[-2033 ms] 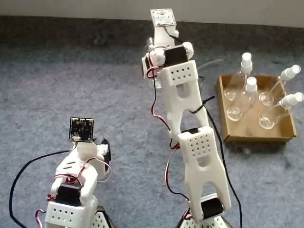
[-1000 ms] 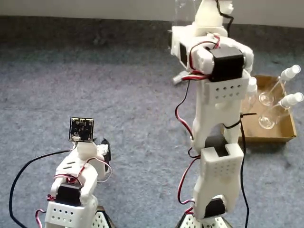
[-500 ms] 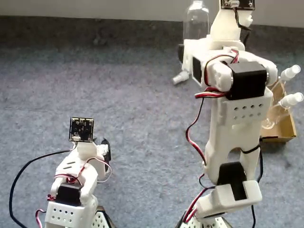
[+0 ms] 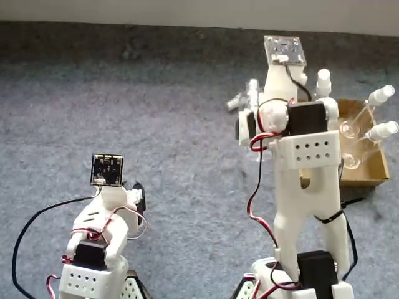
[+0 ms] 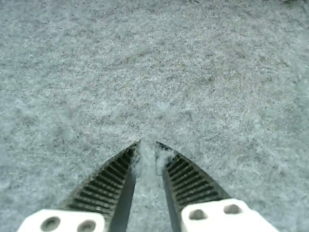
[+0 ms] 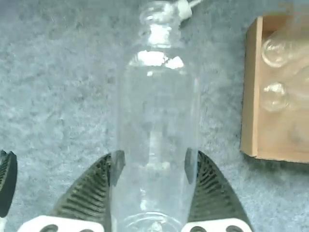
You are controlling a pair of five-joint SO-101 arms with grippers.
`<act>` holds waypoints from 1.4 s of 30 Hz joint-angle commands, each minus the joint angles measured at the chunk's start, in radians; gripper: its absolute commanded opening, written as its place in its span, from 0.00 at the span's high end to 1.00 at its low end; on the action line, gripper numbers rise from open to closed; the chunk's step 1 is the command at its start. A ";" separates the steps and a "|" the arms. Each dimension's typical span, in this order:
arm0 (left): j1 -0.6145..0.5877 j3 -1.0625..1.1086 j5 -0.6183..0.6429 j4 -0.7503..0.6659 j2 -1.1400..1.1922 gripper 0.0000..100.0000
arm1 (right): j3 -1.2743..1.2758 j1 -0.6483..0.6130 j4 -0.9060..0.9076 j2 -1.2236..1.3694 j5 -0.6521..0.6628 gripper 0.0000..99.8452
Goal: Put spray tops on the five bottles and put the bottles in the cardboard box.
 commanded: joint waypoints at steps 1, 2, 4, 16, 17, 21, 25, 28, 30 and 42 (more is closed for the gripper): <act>-0.007 0.022 -0.015 -0.015 0.005 0.99 | 0.166 0.015 -0.102 -0.058 0.009 0.98; -0.007 0.022 -0.015 -0.015 0.005 0.99 | 0.216 0.015 -0.127 -0.064 0.009 0.98; -0.007 0.022 -0.015 -0.015 0.005 0.99 | 0.320 0.013 -0.188 -0.071 0.020 0.98; -0.007 0.022 -0.015 -0.015 0.005 0.99 | 0.760 0.013 -0.536 -0.073 0.239 0.98; -0.007 0.022 -0.015 -0.015 0.005 0.99 | 0.782 0.013 -0.550 -0.073 0.239 0.98; -0.007 0.022 -0.015 -0.015 0.005 0.99 | 0.849 0.013 -0.591 -0.073 0.239 0.98; -0.007 0.022 -0.015 -0.015 0.005 0.99 | 0.886 0.015 -0.590 -0.071 0.273 0.98; -0.007 0.022 -0.015 -0.015 0.005 0.99 | 0.923 0.015 -0.588 -0.070 0.327 0.94; -0.007 0.022 -0.015 -0.015 0.005 0.99 | 0.947 0.015 -0.588 -0.065 0.331 0.89; -0.005 0.022 -0.015 -0.015 0.005 0.99 | 0.977 0.013 -0.590 -0.073 0.413 0.84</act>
